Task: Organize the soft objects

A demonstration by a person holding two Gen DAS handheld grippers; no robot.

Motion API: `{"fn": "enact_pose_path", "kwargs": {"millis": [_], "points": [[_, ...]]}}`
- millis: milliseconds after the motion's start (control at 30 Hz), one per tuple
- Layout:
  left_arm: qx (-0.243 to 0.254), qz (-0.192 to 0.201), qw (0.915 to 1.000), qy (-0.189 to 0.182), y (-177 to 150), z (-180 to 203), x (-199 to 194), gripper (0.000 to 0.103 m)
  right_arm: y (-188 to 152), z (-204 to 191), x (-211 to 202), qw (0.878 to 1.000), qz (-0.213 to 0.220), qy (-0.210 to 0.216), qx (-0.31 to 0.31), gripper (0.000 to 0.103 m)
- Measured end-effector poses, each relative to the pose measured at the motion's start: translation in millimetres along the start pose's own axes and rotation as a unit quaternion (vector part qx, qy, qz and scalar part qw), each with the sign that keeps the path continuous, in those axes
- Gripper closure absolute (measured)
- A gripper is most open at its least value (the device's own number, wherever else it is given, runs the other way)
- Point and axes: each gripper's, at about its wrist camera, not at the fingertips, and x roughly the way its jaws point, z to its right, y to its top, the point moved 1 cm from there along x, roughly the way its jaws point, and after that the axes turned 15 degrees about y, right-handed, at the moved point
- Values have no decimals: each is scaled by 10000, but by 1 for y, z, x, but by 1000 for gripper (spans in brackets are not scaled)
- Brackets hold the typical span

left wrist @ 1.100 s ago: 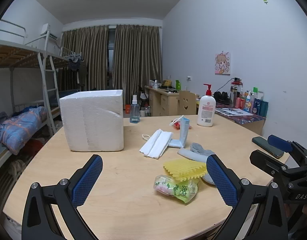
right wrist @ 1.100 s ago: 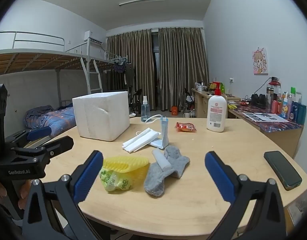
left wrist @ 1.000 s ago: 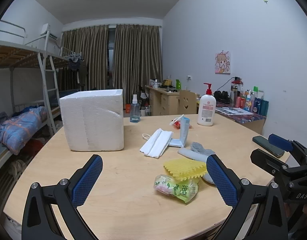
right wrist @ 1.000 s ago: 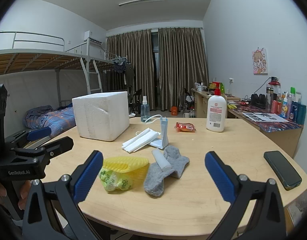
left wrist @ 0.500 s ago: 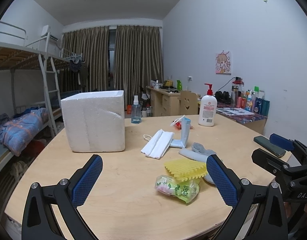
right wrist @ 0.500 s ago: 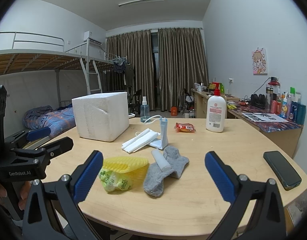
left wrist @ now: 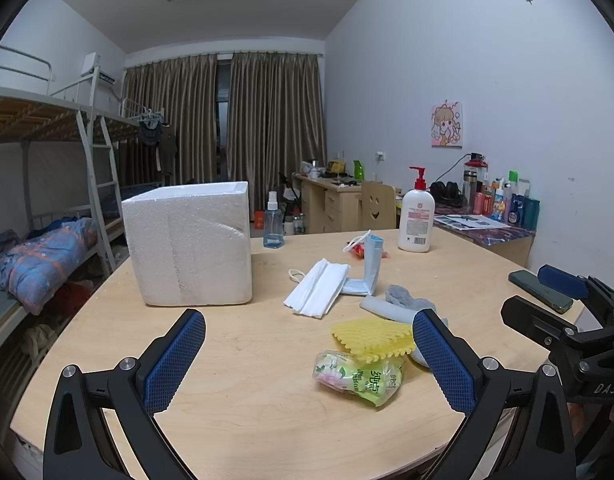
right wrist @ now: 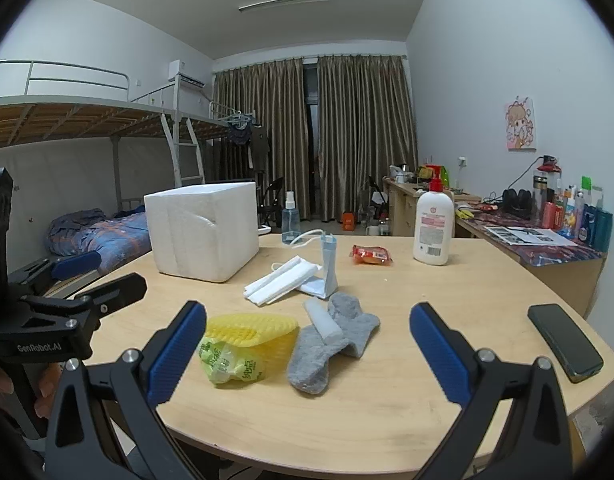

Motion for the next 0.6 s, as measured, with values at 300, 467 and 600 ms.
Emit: {"fn": "enact_pose_path", "kwargs": {"millis": [300,467,600], "points": [[99,-18,9999,-78,-2,2,5,0,-1,4,8,10000,-95,1,-6,0],[174,-47,9998,-115,-3,5,11,0,-1,4,9,9999,-130,-40,6,0],[219,-116,9995,-176,-4,9,17,0,-1,8,13,9998,-184,-60,51,0]]}}
